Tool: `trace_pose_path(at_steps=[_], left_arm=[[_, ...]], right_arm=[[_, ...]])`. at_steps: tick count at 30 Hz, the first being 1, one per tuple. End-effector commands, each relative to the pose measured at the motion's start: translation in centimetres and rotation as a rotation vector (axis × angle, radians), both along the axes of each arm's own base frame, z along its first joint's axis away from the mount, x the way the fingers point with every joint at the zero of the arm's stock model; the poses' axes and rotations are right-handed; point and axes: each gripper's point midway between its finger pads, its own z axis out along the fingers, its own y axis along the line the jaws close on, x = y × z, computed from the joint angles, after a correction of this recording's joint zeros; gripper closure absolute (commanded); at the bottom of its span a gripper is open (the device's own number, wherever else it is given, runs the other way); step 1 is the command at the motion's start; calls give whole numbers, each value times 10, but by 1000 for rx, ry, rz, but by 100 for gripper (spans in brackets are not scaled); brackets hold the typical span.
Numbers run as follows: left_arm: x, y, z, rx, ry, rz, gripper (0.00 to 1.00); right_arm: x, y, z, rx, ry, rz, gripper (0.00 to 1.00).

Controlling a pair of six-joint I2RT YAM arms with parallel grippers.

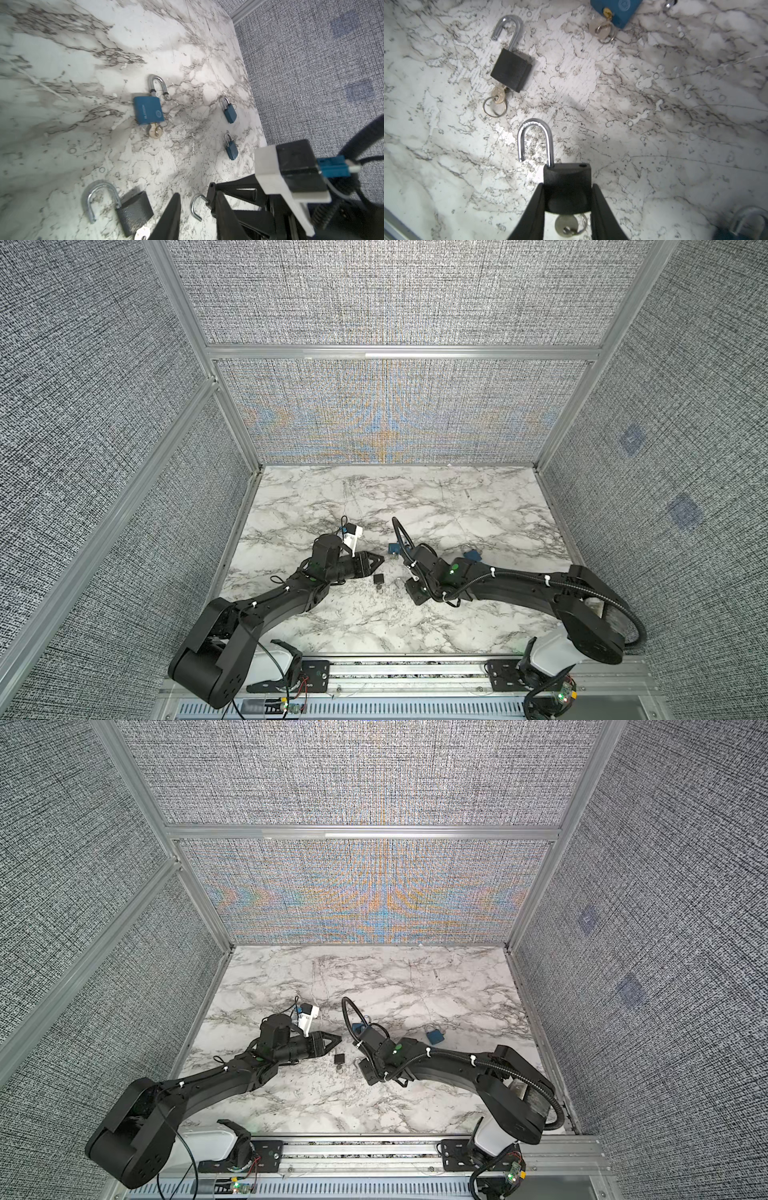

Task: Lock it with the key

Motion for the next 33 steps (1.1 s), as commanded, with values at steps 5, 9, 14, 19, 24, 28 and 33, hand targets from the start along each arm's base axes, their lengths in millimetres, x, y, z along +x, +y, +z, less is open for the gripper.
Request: trace_pose_path(at_steps=[5,9,14,19,24,28,33], left_arm=[[-10,-19,3,-44,-13,-107,65],[-9,-24,3,-67,-4,-115,65],[-7,-27,10,-90,-23,-120,64],[-7,-30,12,-100,-25,-130,64],[-9,-34,12,-107,-22,-148,65],[-9,-37,13,-109,-23,-157,68],[-9,-41,12,-112,-19,-168,74]], right_arm=[[17,12,38,111,-50,-14,71],[21,12,47,125,-62,-15,71],[22,11,50,128,-63,-14,71],[22,12,52,136,-63,-12,72],[24,13,55,147,-67,-13,71],[24,13,58,150,-72,-14,71],[24,14,59,153,-70,-13,71]])
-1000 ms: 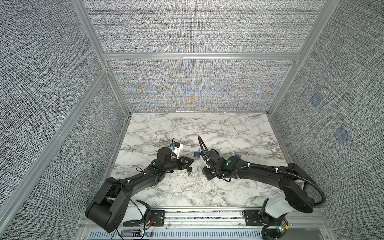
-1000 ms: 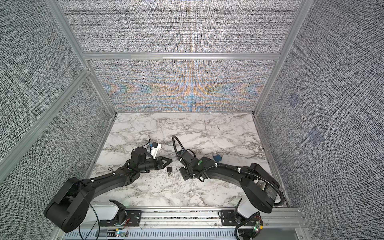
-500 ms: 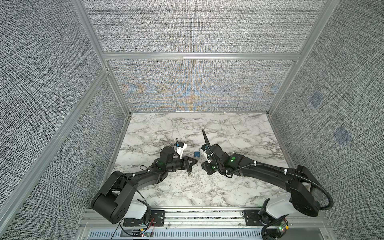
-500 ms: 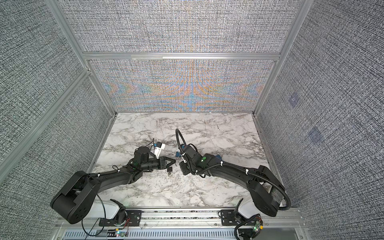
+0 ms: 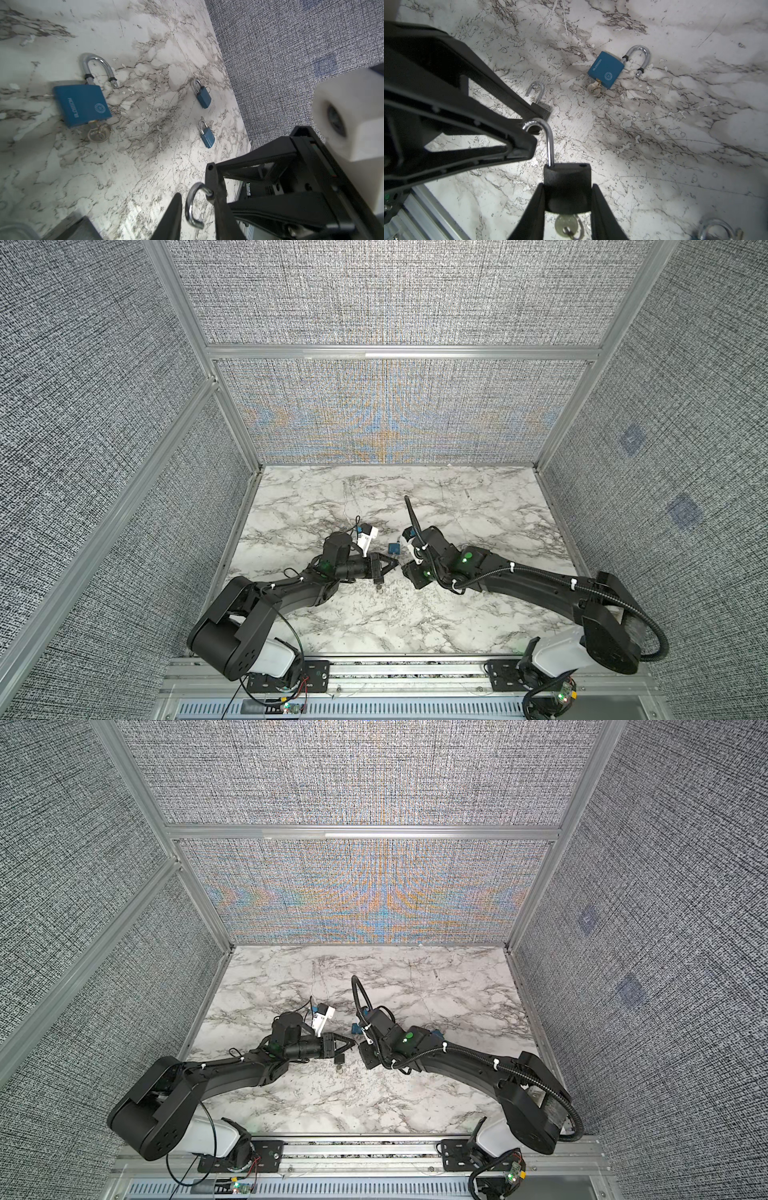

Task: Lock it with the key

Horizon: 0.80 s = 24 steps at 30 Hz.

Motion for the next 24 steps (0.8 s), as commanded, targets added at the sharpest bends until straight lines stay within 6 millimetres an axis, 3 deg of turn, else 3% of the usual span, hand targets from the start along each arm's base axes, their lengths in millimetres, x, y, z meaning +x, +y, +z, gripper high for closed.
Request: trace_pose_path(at_steps=[1,9,12,13,15,16,24], left_arm=[[3,-5,9,-28,-36,-12,76],[3,-8,7,-28,-28,-20,100],[2,-8,8,-35,-25,-17,100],[2,-8,9,-41,-25,-13,100],[2,-7,12,-56,-25,-4,100],[3,-7,15,-65,-27,0,100],[16,-2,42,-86,-80,88,100]], right_arm=[[1,4,7,22,-7,2,71],[2,4,13,36,-16,-1,71],[2,6,15,59,-17,-5,70],[2,6,16,70,-14,-6,65],[4,5,19,99,-16,-18,45],[4,3,21,113,-20,-25,40],[7,-14,33,249,-81,-78,39]])
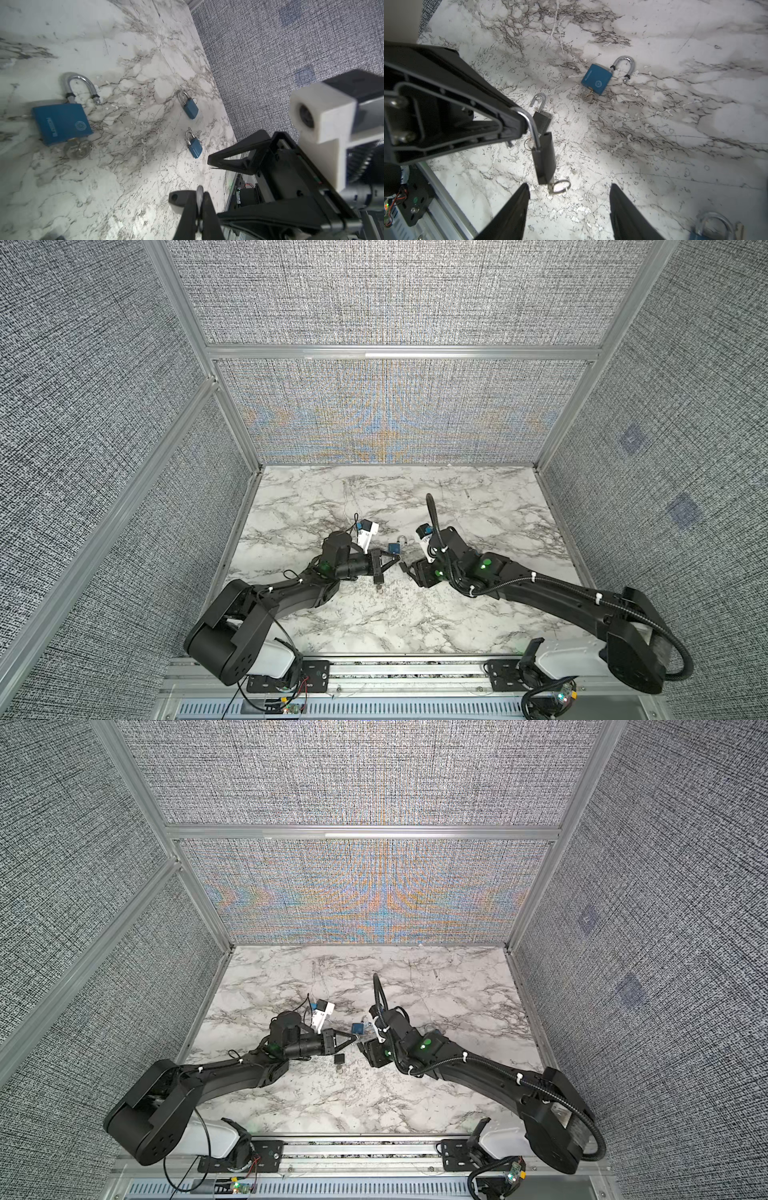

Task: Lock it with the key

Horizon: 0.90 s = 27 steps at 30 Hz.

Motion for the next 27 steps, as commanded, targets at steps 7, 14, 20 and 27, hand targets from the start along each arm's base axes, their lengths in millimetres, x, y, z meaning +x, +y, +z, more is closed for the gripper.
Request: trace_pose_path(at_steps=[7,14,20,27], left_arm=[[16,5,33,-29,-59,95,100],[20,0,49,-39,-73,107,100],[22,-5,61,-35,-91,109,100],[20,-8,68,-35,-100,109,100]], right_arm=[[6,0,31,202,-150,-17,43],[10,5,46,260,-241,6,49],[18,16,50,257,-264,22,50],[30,21,54,226,-299,14,53]])
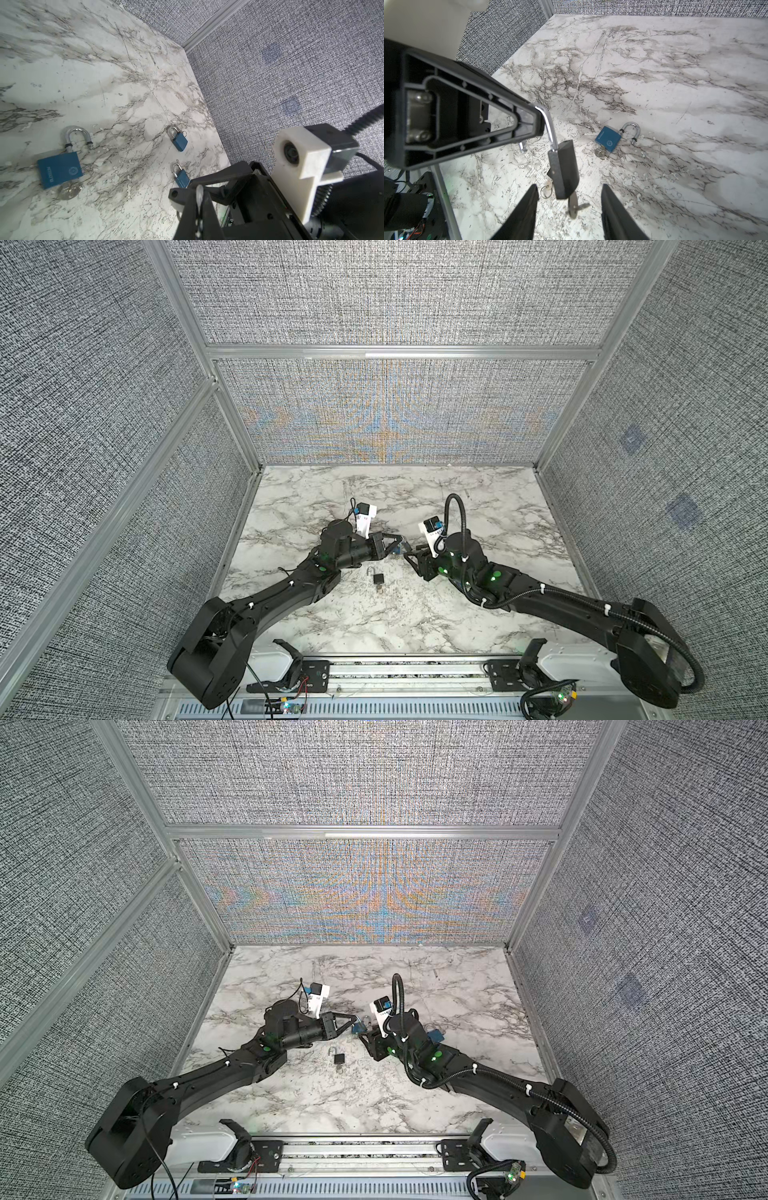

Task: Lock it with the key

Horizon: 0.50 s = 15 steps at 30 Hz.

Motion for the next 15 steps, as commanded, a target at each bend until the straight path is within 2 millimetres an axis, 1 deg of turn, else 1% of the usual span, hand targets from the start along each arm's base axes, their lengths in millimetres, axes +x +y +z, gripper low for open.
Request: trace_pose_path(at_steps=[1,5,12,15], left_arm=[[1,0,7,0,-25,6,100],[1,-1,10,2,-30,4,100],[0,-1,11,1,-30,1,100],[-1,-1,11,-1,-32,3,100]], right_arm=[[8,3,10,5,-51,-8,54],[11,5,11,0,-59,-9,59],[15,9,14,8,-67,-8,64],[16,10,15,7,-71,-11,68]])
